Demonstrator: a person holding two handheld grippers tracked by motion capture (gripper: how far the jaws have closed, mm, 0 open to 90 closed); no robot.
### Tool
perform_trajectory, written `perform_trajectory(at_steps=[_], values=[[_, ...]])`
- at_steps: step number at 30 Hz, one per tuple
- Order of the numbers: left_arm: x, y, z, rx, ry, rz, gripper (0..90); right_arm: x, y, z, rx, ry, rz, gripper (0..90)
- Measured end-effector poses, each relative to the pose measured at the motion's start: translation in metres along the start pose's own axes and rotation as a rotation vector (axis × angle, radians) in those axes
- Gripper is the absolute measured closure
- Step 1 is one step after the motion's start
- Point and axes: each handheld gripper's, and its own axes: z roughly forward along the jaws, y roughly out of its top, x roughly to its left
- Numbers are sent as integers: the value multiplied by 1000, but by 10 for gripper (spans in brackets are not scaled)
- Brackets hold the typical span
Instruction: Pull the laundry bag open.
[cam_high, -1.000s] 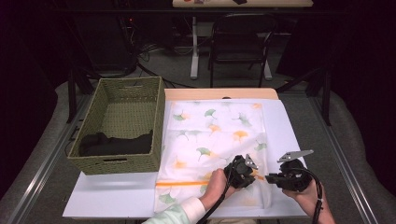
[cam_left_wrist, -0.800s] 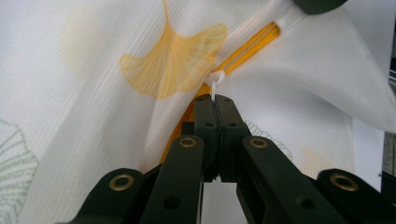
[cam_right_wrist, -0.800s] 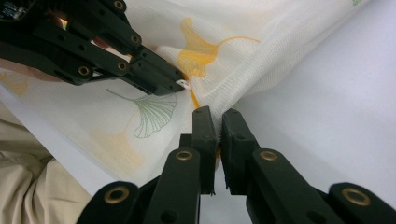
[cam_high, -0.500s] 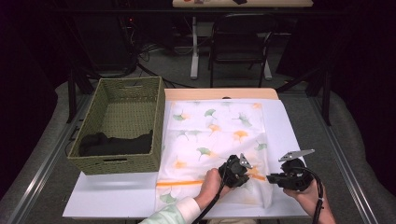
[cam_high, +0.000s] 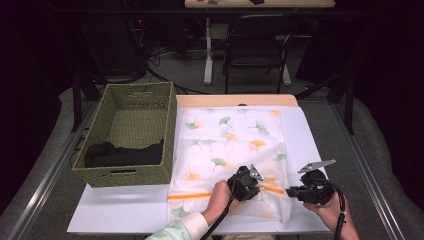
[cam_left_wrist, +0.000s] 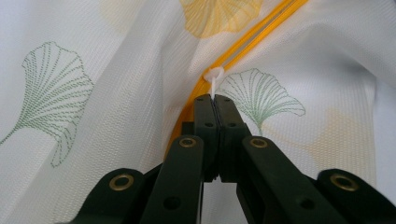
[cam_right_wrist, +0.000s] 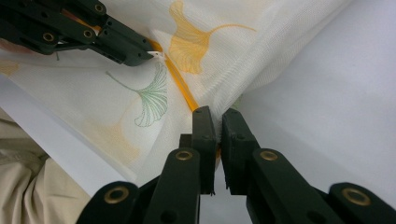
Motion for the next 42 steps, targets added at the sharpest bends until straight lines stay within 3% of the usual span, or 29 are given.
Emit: perform_trajectory(at_steps=[13, 42], values=[[2, -3, -3, 9, 31, 11, 898, 1, 1, -1, 4, 2, 1, 852], [17, -27, -25, 36, 66, -25, 898, 0, 1, 0, 17, 2, -3, 852]])
